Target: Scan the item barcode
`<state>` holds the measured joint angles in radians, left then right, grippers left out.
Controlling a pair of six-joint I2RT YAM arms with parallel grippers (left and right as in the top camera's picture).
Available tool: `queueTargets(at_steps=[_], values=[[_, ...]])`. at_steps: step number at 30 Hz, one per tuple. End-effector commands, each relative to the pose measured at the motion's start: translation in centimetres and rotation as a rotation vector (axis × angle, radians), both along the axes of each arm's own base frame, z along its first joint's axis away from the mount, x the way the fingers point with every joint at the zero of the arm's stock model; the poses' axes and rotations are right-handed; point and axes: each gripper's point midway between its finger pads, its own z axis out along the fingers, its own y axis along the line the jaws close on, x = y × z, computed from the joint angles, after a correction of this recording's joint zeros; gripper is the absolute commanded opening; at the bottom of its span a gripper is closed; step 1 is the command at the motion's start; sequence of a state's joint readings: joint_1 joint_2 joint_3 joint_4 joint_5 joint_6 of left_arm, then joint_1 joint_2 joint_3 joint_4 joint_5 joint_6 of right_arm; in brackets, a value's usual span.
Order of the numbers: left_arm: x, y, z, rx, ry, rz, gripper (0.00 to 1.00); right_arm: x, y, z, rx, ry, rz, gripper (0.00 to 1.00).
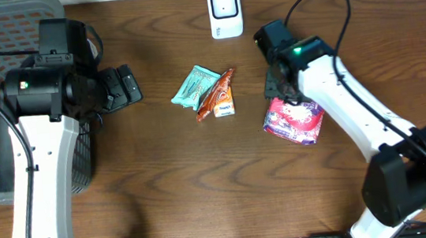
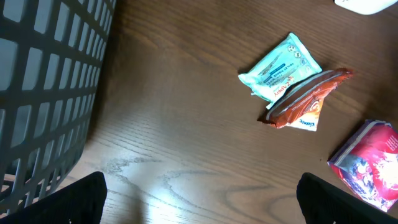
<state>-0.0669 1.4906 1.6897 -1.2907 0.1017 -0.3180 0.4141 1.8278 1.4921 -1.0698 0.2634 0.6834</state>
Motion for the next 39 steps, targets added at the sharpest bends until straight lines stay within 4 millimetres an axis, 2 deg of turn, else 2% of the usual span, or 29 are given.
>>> queueTargets(at_steps=[1,13,18,19,22,29,34,37,38,39], values=[[-0.1,0.3,0.1,0.005,0.000,0.015,0.98,0.1,-0.9,-2.0,-0.082,0.006,-0.075,0.54],[-0.1,0.3,0.1,0.005,0.000,0.015,0.98,-1.2,-0.1,-9.8,-0.163,0.184,-0.060,0.47],[-0.1,0.3,0.1,0.005,0.000,0.015,0.98,-2.2,0.6,-11.5,-0.125,0.252,-0.058,0.20],[-0.1,0.3,0.1,0.005,0.000,0.015,0.98,-2.2,0.8,-11.5,-0.115,0.255,-0.058,0.18],[-0.1,0.3,0.1,0.005,0.000,0.015,0.98,-2.0,1.3,-10.9,-0.089,0.255,-0.056,0.01],[-0.1,0.3,0.1,0.005,0.000,0.015,0.98,-0.3,2.8,-7.5,0.021,0.279,0.004,0.01],[-0.1,0.3,0.1,0.005,0.000,0.015,0.98,1.4,5.2,-4.2,0.249,0.299,0.132,0.01],[-0.1,0.3,0.1,0.005,0.000,0.015,0.98,2.0,5.2,-2.5,0.347,0.305,0.180,0.01],[-0.1,0.3,0.1,0.005,0.000,0.015,0.98,2.0,4.7,-2.3,0.346,0.310,0.178,0.03],[-0.1,0.3,0.1,0.005,0.000,0.015,0.98,1.9,4.0,-2.3,0.341,0.320,0.172,0.13]])
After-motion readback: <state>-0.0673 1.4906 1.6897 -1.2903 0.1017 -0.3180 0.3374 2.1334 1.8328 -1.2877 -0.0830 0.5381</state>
